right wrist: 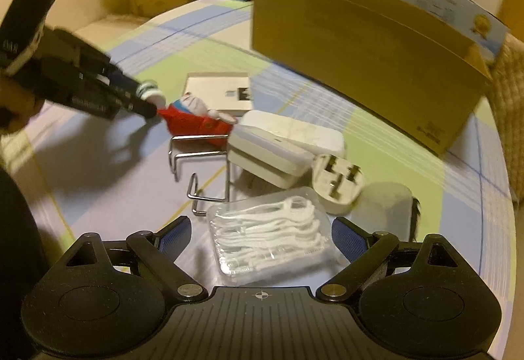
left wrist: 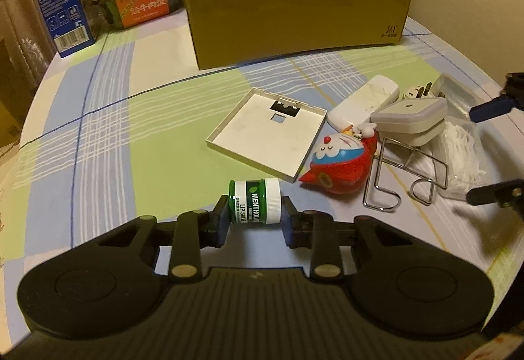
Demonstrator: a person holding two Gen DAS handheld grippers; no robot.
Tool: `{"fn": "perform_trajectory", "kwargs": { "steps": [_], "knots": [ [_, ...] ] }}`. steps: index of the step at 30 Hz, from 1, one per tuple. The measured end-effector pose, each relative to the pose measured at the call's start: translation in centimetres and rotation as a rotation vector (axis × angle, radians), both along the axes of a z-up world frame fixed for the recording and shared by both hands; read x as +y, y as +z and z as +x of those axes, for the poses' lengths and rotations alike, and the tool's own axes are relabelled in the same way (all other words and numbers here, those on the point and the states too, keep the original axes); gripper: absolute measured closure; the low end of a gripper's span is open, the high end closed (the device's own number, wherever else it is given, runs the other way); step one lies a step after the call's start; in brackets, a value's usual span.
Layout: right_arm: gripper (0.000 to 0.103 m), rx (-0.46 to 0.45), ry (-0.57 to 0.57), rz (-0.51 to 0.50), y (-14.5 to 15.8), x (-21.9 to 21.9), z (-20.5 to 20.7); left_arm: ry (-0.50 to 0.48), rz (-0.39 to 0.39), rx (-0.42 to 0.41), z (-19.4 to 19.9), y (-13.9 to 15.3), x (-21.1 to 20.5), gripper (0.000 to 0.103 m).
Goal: Organize rigid objects
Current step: 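Grasp the green lip balm jar with left tool while right tool grasps the floss-pick box, then carry jar and floss box into the cardboard box and open both tools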
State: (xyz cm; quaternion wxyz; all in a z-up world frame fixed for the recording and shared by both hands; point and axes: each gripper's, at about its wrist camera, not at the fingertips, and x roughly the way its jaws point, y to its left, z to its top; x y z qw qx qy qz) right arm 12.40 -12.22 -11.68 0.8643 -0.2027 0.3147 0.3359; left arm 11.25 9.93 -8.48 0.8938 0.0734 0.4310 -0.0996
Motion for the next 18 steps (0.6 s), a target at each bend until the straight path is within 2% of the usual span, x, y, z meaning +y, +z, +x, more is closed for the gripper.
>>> {"fn": "perform_trajectory", "kwargs": {
  "steps": [5,8,11,14,18],
  "knots": [
    [0.012,-0.007,0.041,-0.084,-0.9,0.9,1.2,0.017,-0.013,-0.009,-0.8,0.7,0.4,0.076],
    [0.012,0.042,0.056,-0.093,-1.4,0.9,2.2,0.022,-0.023,-0.009,-1.0,0.9,0.5,0.076],
    [0.013,0.093,0.042,-0.082,-1.6,0.8,2.8,0.021,-0.022,-0.002,-1.2,1.0,0.4,0.076],
    [0.018,0.114,0.014,-0.072,-1.5,0.6,2.5,0.022,-0.016,0.002,-1.7,1.3,0.3,0.076],
    [0.019,0.166,-0.033,-0.012,-1.1,-0.2,2.2,0.045,-0.014,0.015,-2.1,2.0,0.4,0.076]
  ]
}}
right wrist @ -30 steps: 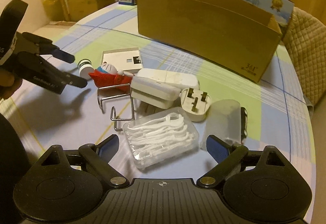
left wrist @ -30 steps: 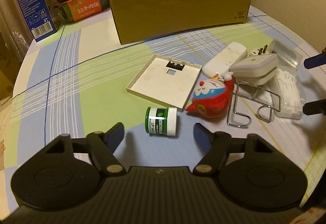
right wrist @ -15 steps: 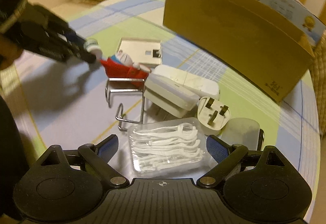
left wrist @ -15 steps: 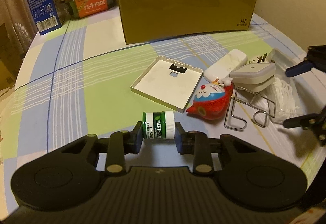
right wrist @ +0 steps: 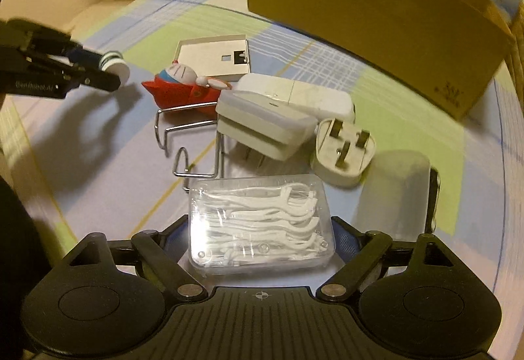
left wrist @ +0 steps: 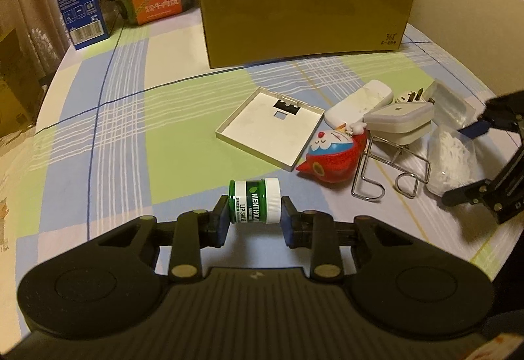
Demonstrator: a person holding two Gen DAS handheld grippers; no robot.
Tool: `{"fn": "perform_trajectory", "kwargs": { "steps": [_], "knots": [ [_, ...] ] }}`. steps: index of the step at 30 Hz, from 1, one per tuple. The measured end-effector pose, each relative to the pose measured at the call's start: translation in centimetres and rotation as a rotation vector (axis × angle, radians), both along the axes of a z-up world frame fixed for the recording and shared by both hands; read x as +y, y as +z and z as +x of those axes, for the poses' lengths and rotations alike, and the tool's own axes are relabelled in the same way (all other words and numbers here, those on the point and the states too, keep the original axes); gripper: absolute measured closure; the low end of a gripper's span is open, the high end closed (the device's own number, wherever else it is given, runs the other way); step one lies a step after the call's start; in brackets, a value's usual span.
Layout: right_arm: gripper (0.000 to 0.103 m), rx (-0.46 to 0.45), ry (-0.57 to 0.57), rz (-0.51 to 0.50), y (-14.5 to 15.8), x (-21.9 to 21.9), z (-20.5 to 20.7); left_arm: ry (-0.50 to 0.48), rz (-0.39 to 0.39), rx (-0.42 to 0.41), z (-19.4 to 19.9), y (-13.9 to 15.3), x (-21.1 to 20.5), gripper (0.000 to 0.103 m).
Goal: Organize rigid objects
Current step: 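Carry jar and floss box into the cardboard box and open both tools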
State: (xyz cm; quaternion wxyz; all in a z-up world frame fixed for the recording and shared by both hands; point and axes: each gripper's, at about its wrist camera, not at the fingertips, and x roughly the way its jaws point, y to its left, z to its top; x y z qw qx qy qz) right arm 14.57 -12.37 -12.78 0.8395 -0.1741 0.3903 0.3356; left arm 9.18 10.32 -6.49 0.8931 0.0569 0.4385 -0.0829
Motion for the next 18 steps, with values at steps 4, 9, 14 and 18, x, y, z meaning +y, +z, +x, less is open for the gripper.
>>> {"fn": "perform_trajectory", "kwargs": {
  "steps": [4,9,14,18],
  "knots": [
    [0.019,-0.001,-0.041,0.053,1.7,-1.1,-1.3,0.023,0.002,0.002,-0.1,1.5,0.1,0.076],
    [0.019,0.012,-0.131,0.210,6.2,-3.4,-0.7,0.019,0.018,-0.016,1.7,4.4,-0.9,0.076],
    [0.019,-0.078,-0.201,0.296,13.2,-4.7,3.0,-0.024,0.023,-0.081,6.4,9.0,-3.0,0.076],
    [0.019,-0.153,-0.263,0.331,18.4,-5.1,7.8,-0.038,0.011,-0.135,11.9,12.2,-4.9,0.076]
  ]
}}
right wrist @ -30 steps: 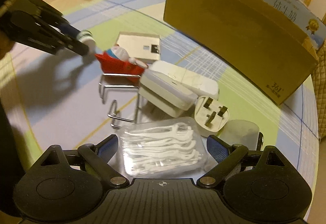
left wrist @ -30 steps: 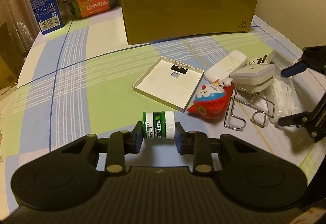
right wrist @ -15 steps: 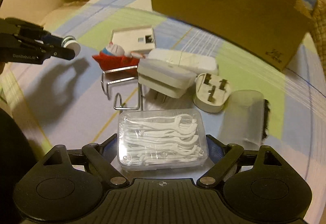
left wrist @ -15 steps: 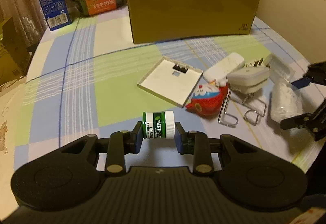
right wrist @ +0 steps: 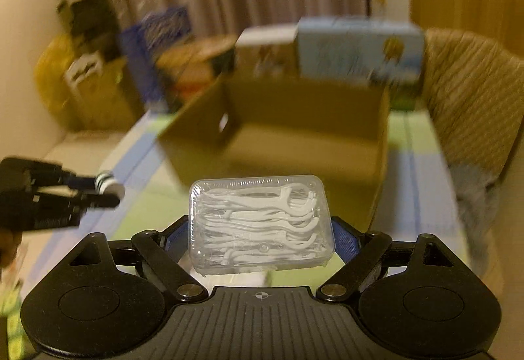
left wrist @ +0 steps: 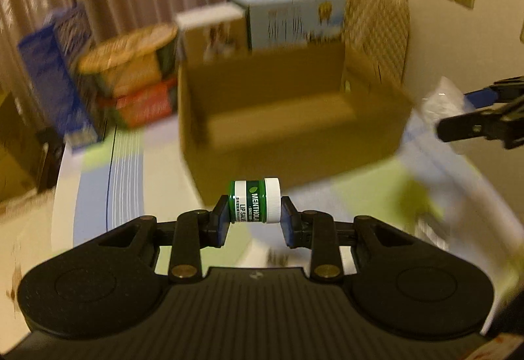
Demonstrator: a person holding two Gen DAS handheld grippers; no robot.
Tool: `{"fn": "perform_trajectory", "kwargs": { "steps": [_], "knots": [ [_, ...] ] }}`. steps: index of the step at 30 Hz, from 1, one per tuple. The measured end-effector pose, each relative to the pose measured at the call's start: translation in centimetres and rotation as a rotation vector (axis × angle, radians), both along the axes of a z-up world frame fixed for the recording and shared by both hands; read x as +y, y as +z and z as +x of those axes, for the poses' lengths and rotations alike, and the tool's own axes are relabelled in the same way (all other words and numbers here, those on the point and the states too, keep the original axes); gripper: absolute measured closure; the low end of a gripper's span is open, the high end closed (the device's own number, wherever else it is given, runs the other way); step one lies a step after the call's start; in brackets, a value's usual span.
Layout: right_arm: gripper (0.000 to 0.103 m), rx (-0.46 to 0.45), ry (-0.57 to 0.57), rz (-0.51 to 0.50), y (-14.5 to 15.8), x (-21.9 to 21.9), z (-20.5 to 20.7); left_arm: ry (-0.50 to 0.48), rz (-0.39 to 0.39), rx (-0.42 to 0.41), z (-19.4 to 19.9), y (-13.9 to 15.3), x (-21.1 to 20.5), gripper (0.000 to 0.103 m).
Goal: Organize rigid objects
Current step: 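Carry jar and floss box into the cardboard box and open both tools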
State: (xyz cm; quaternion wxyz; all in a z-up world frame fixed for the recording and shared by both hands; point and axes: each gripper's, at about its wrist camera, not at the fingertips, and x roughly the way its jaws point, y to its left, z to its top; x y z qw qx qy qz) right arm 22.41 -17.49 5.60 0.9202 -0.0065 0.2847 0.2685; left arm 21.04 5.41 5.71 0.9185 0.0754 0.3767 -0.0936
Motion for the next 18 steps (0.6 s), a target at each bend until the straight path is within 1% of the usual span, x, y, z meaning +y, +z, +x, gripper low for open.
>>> {"fn": "perform_trajectory", "kwargs": {
  "steps": [3,7,9,12,14,18],
  "knots": [
    [0.019,-0.006,-0.045,0.006,2.3,0.4,4.1,-0.003,0.007,-0.023,4.1,1.3,-1.3,0.076],
    [0.019,0.028,-0.101,0.020,2.7,0.9,9.7,0.005,0.018,-0.023,8.3,1.0,-2.7,0.076],
    [0.019,0.046,-0.113,0.019,2.3,0.9,11.5,0.010,0.022,-0.005,10.3,0.2,-3.0,0.076],
    [0.019,0.099,-0.120,0.000,0.7,1.3,14.1,0.021,0.013,0.030,12.8,-1.5,-3.1,0.076],
    [0.019,0.126,-0.130,-0.009,-0.5,1.5,15.1,0.020,0.022,0.042,13.7,-2.5,-3.3,0.076],
    [0.019,0.151,-0.136,-0.017,-2.2,1.8,16.3,0.014,0.028,0.067,14.9,-4.2,-3.7,0.076]
  ]
}}
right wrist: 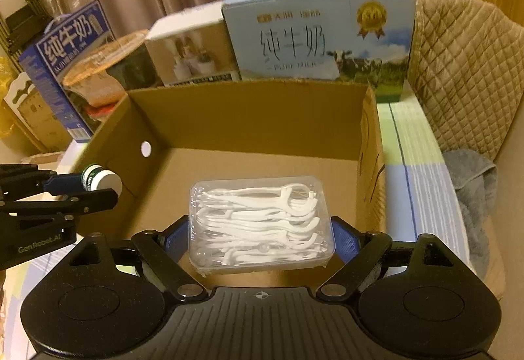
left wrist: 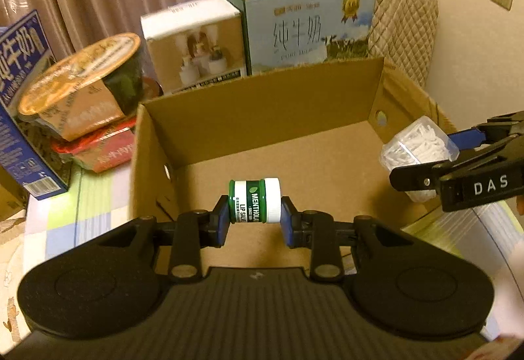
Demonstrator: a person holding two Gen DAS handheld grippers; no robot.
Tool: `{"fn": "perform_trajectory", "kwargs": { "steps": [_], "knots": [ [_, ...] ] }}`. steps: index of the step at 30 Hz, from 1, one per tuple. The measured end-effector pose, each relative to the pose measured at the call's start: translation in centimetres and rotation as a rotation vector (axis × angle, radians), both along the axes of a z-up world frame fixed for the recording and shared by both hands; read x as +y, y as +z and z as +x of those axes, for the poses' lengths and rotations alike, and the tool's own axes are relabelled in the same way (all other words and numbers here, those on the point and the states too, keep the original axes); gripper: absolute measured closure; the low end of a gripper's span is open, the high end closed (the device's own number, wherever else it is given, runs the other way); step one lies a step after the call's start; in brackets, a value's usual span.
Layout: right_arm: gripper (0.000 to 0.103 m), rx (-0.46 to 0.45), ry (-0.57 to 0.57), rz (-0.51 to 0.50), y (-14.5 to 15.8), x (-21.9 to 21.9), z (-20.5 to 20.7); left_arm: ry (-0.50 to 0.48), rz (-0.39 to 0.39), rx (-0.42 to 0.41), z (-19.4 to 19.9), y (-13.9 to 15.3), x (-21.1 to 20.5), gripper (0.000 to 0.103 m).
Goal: Organize rigid objects
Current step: 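Carry jar and floss box into the cardboard box and open both tools, then withdraw both tools from the box back toward the items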
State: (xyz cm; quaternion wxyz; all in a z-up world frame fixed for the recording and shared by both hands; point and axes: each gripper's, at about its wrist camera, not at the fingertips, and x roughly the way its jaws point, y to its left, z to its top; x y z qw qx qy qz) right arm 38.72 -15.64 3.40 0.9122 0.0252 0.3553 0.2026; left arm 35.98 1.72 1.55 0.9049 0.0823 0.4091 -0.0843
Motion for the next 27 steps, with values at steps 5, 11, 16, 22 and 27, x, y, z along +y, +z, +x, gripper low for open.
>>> {"fn": "perform_trajectory", "kwargs": {
  "steps": [5,11,16,22,27],
  "knots": [
    [0.019,0.023,-0.006,0.008,-1.3,0.0,0.8,0.033,-0.023,0.005,0.6,-0.7,0.2,0.064],
    [0.019,0.028,-0.010,0.012,-1.6,0.1,1.1,0.060,-0.029,-0.035,-0.3,0.8,1.1,0.061],
    [0.018,-0.003,-0.009,0.068,-1.1,-0.2,1.0,0.078,-0.024,-0.067,-1.7,2.4,1.9,0.055],
    [0.018,-0.061,-0.058,0.113,1.4,-2.0,-1.7,0.100,-0.010,-0.099,-5.0,4.2,2.9,0.043],
    [0.018,-0.109,-0.058,0.116,3.2,-3.3,-6.8,0.120,-0.029,-0.099,-9.7,5.0,3.6,0.037]
  ]
}}
